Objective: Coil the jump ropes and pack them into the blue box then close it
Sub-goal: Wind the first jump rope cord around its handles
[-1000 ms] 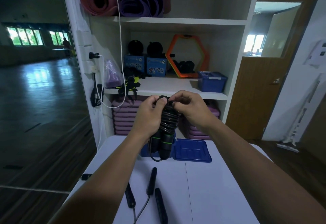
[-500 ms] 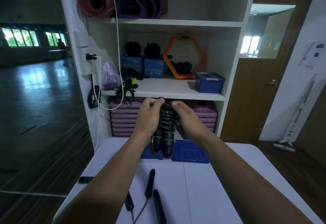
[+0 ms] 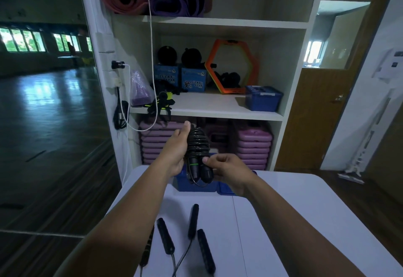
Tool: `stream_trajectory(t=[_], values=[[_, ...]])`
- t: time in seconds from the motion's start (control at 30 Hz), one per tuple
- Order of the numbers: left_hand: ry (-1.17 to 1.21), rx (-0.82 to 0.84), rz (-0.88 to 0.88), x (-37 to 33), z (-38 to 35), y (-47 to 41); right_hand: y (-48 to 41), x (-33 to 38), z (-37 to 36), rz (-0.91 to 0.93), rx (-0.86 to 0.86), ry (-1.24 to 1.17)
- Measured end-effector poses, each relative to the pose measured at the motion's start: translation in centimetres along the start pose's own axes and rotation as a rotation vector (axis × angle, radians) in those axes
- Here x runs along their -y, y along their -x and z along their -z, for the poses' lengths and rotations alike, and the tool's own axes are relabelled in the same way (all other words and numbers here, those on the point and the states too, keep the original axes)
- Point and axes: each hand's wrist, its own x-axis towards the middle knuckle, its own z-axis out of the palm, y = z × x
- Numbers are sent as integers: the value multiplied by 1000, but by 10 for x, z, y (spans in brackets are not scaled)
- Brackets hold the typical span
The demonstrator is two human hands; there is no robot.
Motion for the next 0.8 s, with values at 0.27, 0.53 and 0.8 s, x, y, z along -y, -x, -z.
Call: stream_trajectory(t=[0.27, 0.53, 0.8], values=[[-227, 140, -63, 22, 33, 7, -15, -17, -27, 49, -137, -69], [-237, 129, 85, 37, 55, 1, -30, -52, -45, 35, -227, -32], [-240, 242, 117, 49, 58, -26, -49, -65, -29, 8, -233, -57]])
